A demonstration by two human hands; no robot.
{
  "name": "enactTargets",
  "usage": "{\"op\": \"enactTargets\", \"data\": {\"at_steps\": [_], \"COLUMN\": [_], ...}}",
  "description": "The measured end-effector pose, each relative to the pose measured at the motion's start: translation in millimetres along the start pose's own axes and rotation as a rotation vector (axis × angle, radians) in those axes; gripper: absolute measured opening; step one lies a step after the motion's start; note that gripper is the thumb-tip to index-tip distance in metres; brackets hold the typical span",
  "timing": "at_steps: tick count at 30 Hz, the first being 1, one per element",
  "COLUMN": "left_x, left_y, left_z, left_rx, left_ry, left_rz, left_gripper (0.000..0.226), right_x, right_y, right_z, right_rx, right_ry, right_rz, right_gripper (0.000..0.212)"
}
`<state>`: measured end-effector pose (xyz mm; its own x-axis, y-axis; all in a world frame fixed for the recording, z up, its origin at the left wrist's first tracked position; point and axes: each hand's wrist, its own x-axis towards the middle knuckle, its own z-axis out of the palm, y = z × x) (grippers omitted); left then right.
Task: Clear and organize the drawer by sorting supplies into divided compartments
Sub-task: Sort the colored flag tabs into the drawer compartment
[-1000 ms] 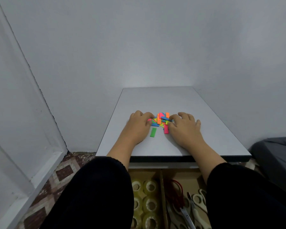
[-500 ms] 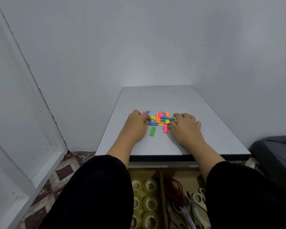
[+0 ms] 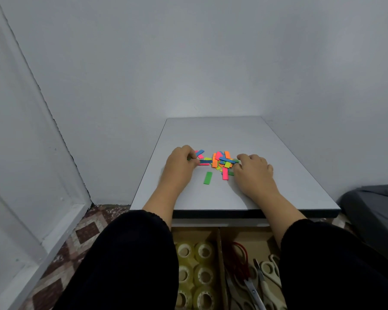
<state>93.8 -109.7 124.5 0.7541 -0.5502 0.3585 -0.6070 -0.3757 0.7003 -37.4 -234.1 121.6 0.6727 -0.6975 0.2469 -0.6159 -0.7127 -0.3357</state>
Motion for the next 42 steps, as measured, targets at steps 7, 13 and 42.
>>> {"op": "enactTargets", "data": {"at_steps": [7,13,42], "left_x": [-3,-16,3], "left_y": [-1,8,23], "left_z": [-4,-8,28], "left_rx": [0.023,-0.140,0.458], "left_ry": [0.134,0.005,0.092], "left_rz": [-0.008,0.143,0.170], "left_gripper": [0.015,0.009,0.036], "right_x": [1,-3,12], "right_y": [1,-2,8], "right_z": [1,-3,-1], "right_rx": [0.046,0.009,0.179], "right_ry": [0.020,-0.036,0.045], "right_rz": [-0.015,-0.220,0.091], "right_gripper": [0.040,0.041,0.046]}}
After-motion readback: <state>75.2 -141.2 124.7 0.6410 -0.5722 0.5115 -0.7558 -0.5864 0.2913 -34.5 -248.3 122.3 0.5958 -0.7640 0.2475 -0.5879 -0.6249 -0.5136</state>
